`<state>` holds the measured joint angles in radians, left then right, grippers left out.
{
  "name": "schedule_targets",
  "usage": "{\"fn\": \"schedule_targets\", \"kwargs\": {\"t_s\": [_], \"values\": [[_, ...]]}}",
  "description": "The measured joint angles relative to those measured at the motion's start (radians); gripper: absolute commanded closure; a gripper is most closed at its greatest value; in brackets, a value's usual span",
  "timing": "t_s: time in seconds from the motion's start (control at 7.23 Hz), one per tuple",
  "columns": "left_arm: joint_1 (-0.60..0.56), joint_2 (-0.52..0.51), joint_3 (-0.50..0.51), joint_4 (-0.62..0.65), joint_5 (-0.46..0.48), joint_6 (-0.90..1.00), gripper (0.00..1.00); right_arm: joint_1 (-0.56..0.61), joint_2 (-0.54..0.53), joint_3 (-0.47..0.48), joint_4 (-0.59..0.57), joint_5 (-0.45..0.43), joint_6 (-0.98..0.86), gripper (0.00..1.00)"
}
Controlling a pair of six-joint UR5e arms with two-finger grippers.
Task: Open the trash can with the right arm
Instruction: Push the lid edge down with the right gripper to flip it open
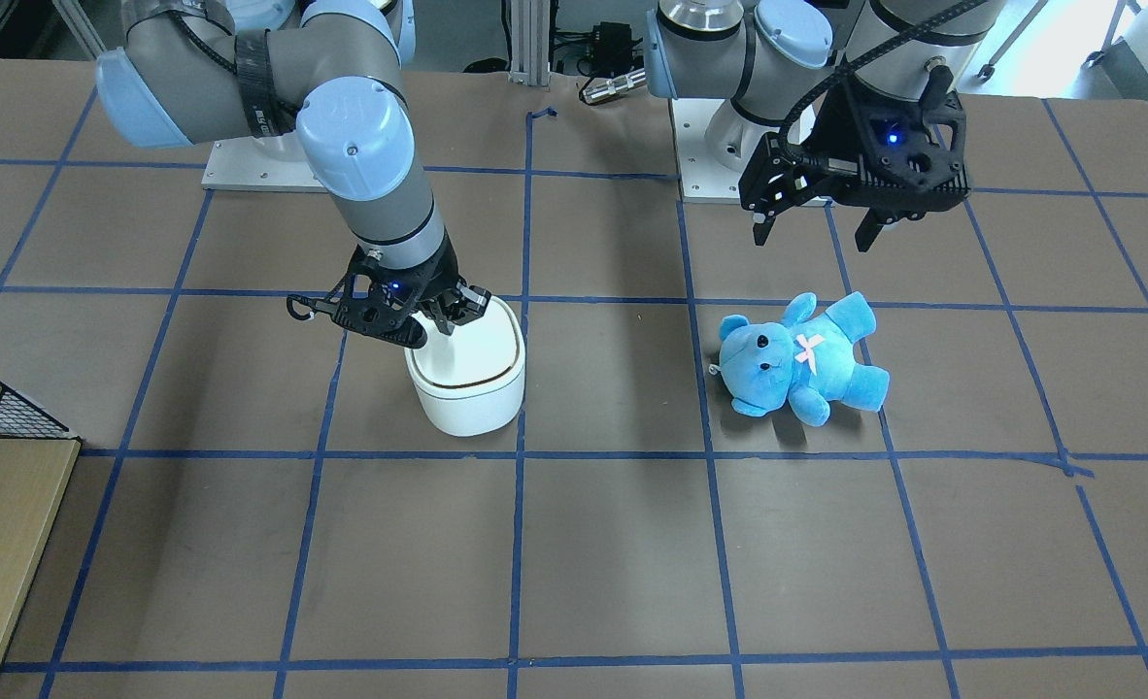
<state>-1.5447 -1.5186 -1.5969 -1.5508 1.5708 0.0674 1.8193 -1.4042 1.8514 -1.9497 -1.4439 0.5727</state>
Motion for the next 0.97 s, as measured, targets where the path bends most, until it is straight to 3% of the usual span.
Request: {"fn": "schedule_targets", "kwargs": {"t_s": [0.41, 0.97], "values": [[0.0, 0.0, 0.0, 0.0, 0.0, 0.0, 0.0, -0.001, -0.006, -0.033, 0.015, -0.003, 0.002, 1.0], [0.0, 0.0, 0.0, 0.0, 0.0, 0.0, 0.0, -0.005, -0.016, -0.194, 0.204, 0.003, 0.002, 1.0]]}}
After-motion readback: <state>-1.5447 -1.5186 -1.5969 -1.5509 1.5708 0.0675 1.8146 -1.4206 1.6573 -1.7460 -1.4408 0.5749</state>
